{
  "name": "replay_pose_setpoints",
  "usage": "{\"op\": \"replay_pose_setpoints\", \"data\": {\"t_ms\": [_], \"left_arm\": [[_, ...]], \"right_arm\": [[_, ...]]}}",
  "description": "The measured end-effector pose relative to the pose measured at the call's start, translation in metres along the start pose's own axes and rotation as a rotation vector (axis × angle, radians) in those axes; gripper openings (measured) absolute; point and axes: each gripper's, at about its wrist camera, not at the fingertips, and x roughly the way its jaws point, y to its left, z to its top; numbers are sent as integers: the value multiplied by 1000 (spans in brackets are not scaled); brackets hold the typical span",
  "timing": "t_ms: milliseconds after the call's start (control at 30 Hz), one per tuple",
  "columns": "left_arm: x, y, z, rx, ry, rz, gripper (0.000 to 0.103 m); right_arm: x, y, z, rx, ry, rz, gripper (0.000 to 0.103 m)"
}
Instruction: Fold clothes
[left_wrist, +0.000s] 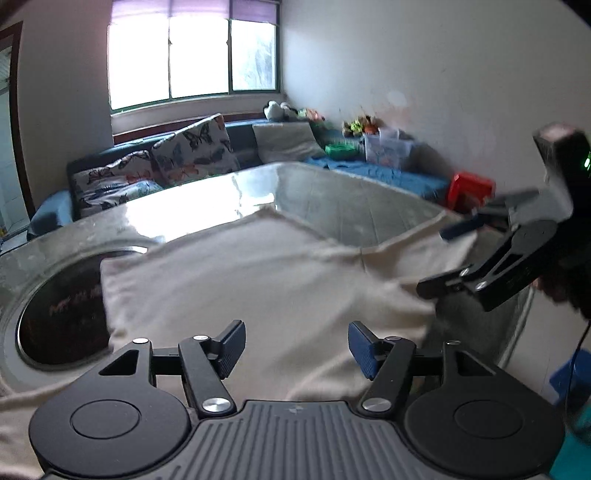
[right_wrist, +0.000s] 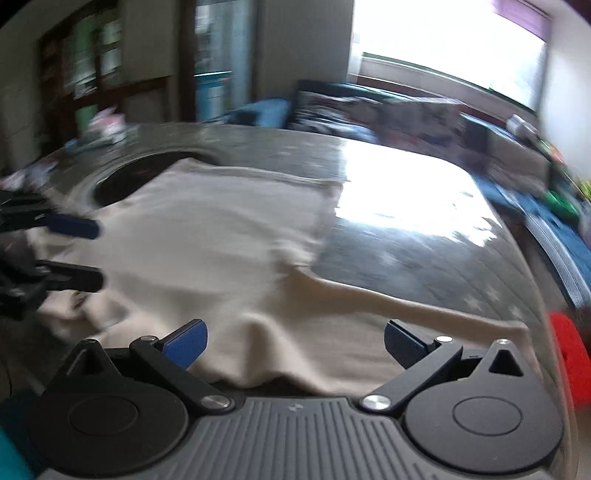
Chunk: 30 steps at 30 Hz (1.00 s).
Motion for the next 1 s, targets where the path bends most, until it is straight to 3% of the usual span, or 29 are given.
{"op": "replay_pose_setpoints", "data": {"t_ms": [300, 500, 733, 867, 1000], "left_arm": [[37, -28, 3, 45, 44, -92, 65], [32, -36, -14, 98, 60, -141, 68], [27, -42, -28, 142, 77, -192, 72], [30, -44, -26, 159, 90, -223, 84], [33, -46, -24, 160, 100, -230, 86]], "right_arm": [[8, -80, -29, 215, 69, -283, 103], [12, -118, -45, 303, 66, -303, 103], [28, -145, -35, 287, 45, -391, 103], [40, -158, -25, 284, 45, -430, 103], [52, -165, -14, 243, 53, -445, 103]]}}
